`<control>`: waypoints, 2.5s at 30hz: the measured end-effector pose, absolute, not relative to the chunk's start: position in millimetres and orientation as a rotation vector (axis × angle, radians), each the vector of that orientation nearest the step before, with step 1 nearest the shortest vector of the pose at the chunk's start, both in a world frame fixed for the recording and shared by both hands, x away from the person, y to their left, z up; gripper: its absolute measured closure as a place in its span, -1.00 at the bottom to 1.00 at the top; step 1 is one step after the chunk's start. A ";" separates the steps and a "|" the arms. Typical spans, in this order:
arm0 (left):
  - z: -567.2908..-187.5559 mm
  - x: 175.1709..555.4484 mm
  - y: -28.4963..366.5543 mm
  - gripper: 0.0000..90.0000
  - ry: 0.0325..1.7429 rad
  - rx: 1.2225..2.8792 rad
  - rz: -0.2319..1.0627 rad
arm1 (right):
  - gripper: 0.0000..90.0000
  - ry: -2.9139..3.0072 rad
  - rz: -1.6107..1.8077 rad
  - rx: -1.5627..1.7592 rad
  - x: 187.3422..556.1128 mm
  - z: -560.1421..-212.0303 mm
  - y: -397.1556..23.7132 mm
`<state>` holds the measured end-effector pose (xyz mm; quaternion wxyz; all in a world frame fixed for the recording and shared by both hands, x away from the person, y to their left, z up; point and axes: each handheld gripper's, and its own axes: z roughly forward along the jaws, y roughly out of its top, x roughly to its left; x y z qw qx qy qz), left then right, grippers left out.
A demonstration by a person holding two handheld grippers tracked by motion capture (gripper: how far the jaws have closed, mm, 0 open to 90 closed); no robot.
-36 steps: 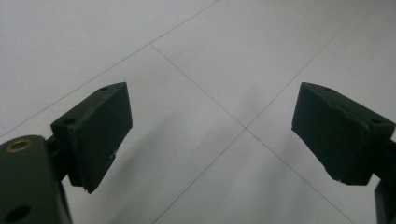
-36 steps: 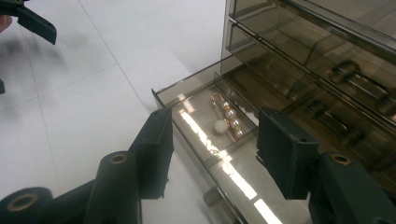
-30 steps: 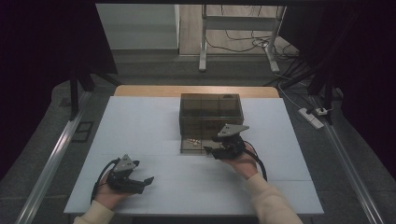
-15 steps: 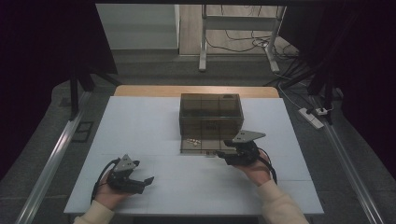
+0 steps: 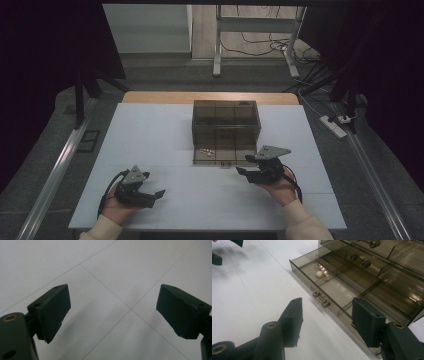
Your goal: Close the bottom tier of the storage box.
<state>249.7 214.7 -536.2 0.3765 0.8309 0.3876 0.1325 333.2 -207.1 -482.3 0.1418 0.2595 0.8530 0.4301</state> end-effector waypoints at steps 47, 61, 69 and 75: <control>-537.6 248.7 212.5 -0.73 0.990 2.132 0.345 | 0.98 2.551 1.034 0.717 337.2 -507.7 -189.3; -538.8 249.6 212.6 -0.73 0.991 2.136 0.343 | 0.98 2.535 0.951 0.714 351.4 -516.1 -173.2; -538.8 249.6 212.9 -0.73 0.992 2.136 0.343 | 0.98 2.527 0.954 0.718 356.0 -518.7 -170.5; -538.8 249.7 213.0 -0.73 0.990 2.136 0.343 | 0.98 2.526 0.936 0.704 357.3 -520.5 -167.2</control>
